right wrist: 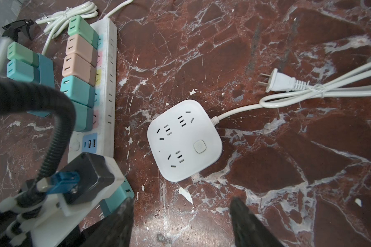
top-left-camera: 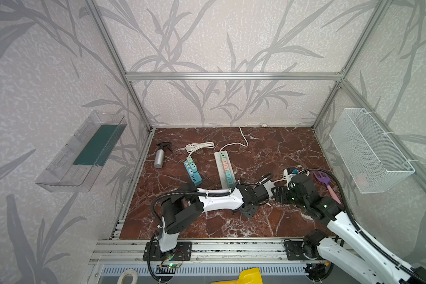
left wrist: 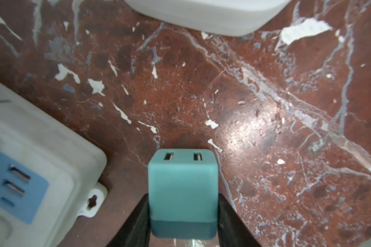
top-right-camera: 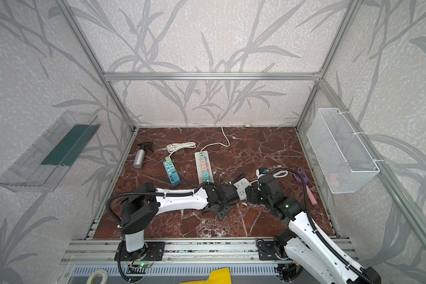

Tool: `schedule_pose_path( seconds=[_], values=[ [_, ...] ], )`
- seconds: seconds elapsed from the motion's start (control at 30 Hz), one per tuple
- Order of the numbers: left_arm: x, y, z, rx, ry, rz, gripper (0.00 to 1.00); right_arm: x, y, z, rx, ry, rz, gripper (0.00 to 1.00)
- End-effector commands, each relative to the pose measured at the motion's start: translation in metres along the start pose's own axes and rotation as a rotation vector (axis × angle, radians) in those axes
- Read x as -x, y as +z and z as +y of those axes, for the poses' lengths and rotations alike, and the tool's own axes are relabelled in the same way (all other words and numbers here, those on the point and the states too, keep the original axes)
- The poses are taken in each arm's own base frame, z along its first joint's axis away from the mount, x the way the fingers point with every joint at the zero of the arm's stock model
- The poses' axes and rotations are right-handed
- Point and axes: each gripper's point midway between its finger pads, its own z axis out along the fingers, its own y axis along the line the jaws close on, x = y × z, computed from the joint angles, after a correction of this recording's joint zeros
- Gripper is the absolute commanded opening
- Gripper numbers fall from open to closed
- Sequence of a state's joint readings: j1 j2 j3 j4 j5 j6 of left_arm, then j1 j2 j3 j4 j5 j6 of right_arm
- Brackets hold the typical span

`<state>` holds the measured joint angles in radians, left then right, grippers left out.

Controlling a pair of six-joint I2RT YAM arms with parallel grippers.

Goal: Insert the plug
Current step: 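Lift the teal adapter while the left gripper reaches toward it, then grasp the teal adapter with the left gripper while the right gripper holds it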

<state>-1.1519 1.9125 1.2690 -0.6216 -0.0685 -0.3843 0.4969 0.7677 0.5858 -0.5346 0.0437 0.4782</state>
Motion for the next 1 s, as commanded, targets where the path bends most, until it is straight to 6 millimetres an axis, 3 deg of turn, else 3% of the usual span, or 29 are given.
schedule_pose_path(
  seconds=[0.0, 0.07, 0.23, 0.43, 0.53, 0.6, 0.67, 0.73, 0.8, 0.97],
  values=[
    [-0.008, 0.004, -0.003, -0.008, 0.02, 0.045, 0.35, 0.0, -0.001, -0.003, -0.008, -0.006, -0.012, 0.7],
    [-0.008, 0.004, -0.002, -0.006, 0.02, 0.039, 0.26, 0.001, -0.003, -0.004, -0.012, -0.004, -0.016, 0.7],
    [0.008, -0.012, 0.0, -0.01, 0.026, -0.064, 0.16, 0.005, -0.012, -0.007, -0.029, -0.004, -0.03, 0.69],
    [0.038, -0.056, -0.001, -0.082, 0.047, -0.344, 0.03, 0.01, -0.023, -0.002, -0.008, -0.004, -0.036, 0.65],
    [0.055, -0.089, -0.001, -0.133, 0.085, -0.62, 0.0, 0.011, -0.028, 0.003, 0.009, -0.026, -0.023, 0.55],
    [0.069, -0.122, -0.001, -0.17, 0.111, -0.886, 0.0, 0.01, -0.028, 0.015, 0.056, -0.055, 0.024, 0.4],
    [0.069, -0.141, -0.002, -0.175, 0.185, -1.119, 0.0, 0.008, -0.029, 0.025, 0.095, -0.074, 0.07, 0.21],
    [0.068, -0.148, -0.004, -0.151, 0.251, -1.24, 0.0, 0.008, -0.031, 0.039, 0.159, -0.097, 0.098, 0.14],
    [0.07, -0.143, -0.009, -0.129, 0.321, -1.253, 0.0, 0.006, -0.035, 0.061, 0.276, -0.117, 0.132, 0.16],
    [0.073, -0.145, -0.021, -0.148, 0.376, -1.302, 0.0, -0.002, -0.037, 0.088, 0.398, -0.146, 0.229, 0.44]
  ],
)
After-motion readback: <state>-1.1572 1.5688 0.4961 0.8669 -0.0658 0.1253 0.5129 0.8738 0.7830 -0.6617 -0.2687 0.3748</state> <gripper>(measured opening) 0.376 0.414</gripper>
